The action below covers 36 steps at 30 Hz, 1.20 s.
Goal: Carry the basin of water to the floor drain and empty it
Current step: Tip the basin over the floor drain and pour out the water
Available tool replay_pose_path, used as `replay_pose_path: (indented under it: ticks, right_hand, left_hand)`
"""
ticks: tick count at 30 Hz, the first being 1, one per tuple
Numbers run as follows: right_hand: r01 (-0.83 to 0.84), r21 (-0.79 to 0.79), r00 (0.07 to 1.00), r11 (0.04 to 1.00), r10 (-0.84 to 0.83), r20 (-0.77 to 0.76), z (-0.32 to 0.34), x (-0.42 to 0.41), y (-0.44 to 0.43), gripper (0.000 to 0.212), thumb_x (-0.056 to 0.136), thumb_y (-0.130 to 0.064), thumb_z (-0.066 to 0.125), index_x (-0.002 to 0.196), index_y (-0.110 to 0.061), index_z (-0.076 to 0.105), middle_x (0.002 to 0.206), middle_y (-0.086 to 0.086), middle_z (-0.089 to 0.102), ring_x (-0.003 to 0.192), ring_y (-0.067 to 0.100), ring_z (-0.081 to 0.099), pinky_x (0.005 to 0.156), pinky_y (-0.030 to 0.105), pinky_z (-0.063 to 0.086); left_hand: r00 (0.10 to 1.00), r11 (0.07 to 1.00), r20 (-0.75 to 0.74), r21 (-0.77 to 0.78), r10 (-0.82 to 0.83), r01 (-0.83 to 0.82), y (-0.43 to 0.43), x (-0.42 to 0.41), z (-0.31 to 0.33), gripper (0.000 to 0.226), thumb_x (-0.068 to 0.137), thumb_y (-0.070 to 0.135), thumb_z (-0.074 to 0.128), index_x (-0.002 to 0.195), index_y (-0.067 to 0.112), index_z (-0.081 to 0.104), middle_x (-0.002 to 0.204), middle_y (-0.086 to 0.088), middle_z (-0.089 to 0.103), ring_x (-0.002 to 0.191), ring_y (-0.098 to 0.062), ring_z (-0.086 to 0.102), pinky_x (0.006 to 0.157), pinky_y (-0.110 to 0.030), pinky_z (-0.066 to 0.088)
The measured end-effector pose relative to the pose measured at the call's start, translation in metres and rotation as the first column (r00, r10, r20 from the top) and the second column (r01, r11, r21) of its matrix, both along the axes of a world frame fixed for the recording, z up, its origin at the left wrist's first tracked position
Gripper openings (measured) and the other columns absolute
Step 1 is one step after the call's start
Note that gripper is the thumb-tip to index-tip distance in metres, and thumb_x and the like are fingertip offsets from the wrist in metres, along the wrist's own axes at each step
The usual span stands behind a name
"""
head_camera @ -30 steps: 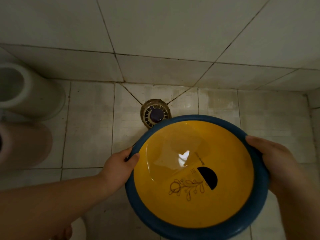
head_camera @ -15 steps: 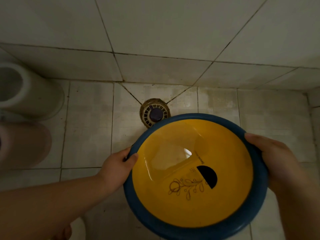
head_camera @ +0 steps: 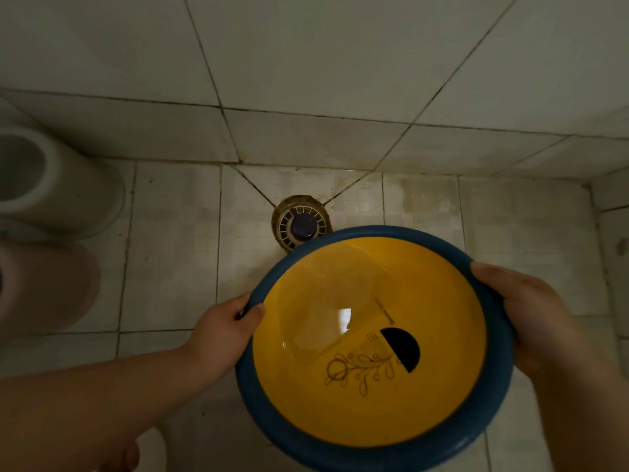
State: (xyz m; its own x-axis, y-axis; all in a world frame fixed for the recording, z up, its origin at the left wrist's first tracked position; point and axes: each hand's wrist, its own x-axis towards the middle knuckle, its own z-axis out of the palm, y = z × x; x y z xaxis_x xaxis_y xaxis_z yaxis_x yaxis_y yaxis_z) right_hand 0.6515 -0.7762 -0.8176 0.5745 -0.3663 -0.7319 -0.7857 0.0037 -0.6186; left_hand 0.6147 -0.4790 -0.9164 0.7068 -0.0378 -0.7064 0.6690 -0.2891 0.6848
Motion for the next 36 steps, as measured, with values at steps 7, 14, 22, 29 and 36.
replay_pose_path:
  ticks: [7,14,22,29,36]
  right_hand:
    - [-0.016,-0.006,1.000,1.000,0.016,-0.002,0.004,0.001,0.001,0.014,0.090,-0.021,0.052,0.085,-0.015,0.064,0.063,0.000,0.074,0.075,0.023,0.066,0.061,0.033,0.046]
    - [-0.032,0.001,0.999,0.999,0.032,0.005,0.009,0.000,0.001,0.016,0.090,-0.021,0.051,0.083,-0.014,0.064,0.064,0.000,0.075,0.065,0.019,0.067,0.061,0.034,0.046]
    - [-0.029,0.022,1.000,0.999,0.028,0.006,0.009,0.001,0.001,0.017,0.090,-0.021,0.051,0.086,-0.012,0.065,0.061,0.001,0.074,0.063,0.022,0.069,0.062,0.035,0.047]
    - [-0.029,0.026,1.000,0.999,0.029,-0.001,0.011,0.003,0.002,0.017,0.091,-0.021,0.050,0.086,-0.013,0.064,0.061,-0.001,0.074,0.063,0.019,0.068,0.061,0.034,0.046]
    - [-0.025,0.033,1.000,0.999,0.025,0.002,0.011,0.004,0.001,0.018,0.091,-0.021,0.050,0.088,-0.011,0.065,0.065,0.001,0.075,0.059,0.017,0.070,0.062,0.035,0.046]
  left_hand:
    - [1.000,1.000,0.014,-0.027,0.012,-0.012,0.000,0.001,0.004,0.022,0.093,0.028,0.048,0.087,0.047,0.055,0.086,0.015,0.066,0.083,-0.004,0.063,0.068,-0.014,0.045]
    - [0.999,0.998,0.012,-0.051,0.037,-0.037,0.001,0.001,0.006,0.020,0.093,0.028,0.049,0.088,0.046,0.057,0.084,0.016,0.068,0.076,0.002,0.064,0.066,-0.010,0.050]
    - [1.000,0.999,0.017,-0.038,0.023,-0.022,0.002,0.004,0.007,0.020,0.093,0.028,0.048,0.089,0.046,0.057,0.085,0.016,0.067,0.078,-0.001,0.063,0.056,-0.003,0.044]
    - [1.000,0.999,0.015,-0.045,0.027,-0.026,0.002,0.005,0.005,0.021,0.093,0.025,0.049,0.086,0.043,0.059,0.084,0.013,0.067,0.081,-0.006,0.064,0.069,-0.015,0.049]
    - [0.999,0.997,0.003,-0.057,0.046,-0.046,0.001,0.006,0.005,0.021,0.093,0.025,0.049,0.085,0.043,0.058,0.085,0.012,0.067,0.079,-0.004,0.063,0.058,-0.007,0.045]
